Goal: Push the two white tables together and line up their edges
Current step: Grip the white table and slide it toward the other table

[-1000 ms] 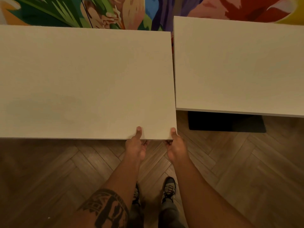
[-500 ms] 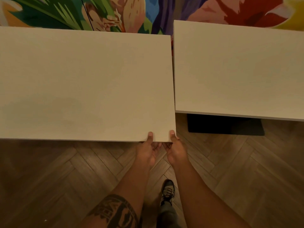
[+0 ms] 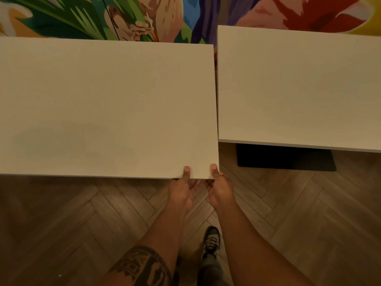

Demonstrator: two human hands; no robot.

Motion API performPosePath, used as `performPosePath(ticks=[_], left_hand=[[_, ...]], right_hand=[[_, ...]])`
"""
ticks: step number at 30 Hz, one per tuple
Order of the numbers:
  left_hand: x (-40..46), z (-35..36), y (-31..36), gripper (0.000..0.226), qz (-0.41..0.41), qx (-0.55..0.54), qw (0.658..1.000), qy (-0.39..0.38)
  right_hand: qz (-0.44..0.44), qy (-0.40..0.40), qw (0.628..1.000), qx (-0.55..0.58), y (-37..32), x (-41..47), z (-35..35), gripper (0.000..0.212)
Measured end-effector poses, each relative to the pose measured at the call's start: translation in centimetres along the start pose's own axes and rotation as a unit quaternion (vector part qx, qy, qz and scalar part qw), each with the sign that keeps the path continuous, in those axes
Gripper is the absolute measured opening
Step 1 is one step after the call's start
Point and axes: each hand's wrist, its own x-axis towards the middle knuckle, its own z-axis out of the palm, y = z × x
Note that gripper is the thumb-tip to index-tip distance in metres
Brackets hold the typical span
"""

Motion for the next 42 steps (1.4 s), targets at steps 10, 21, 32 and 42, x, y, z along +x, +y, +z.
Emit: performPosePath(ticks=[10,21,32,42], left_hand=[[-0.2,1.0,1.0,0.040,-0.016,0.014,0.999,0.033],[1.7,3.5,2.9,0.037,-0.054,0.014,0.998,0.013],[1.1,2.4,2.9,0.040,-0.056,0.033,0.998,-0.001],[0.5,1.5,0.4,0.044,-0.012,-0.034,0.999,0.018]], right_hand=[[0.020,0.010,1.000,-0.015,-0.6,0.4,0.6,0.032],[0.019,0.024,0.999,0.016,-2.3,2.4,3.1,0.017],[0.012,0.009,1.000,-0.012,-2.2,0.7,2.1,0.017],[0.049,-0.030,0.998,-0.024,-2.6,0.6,0.3,0.035]])
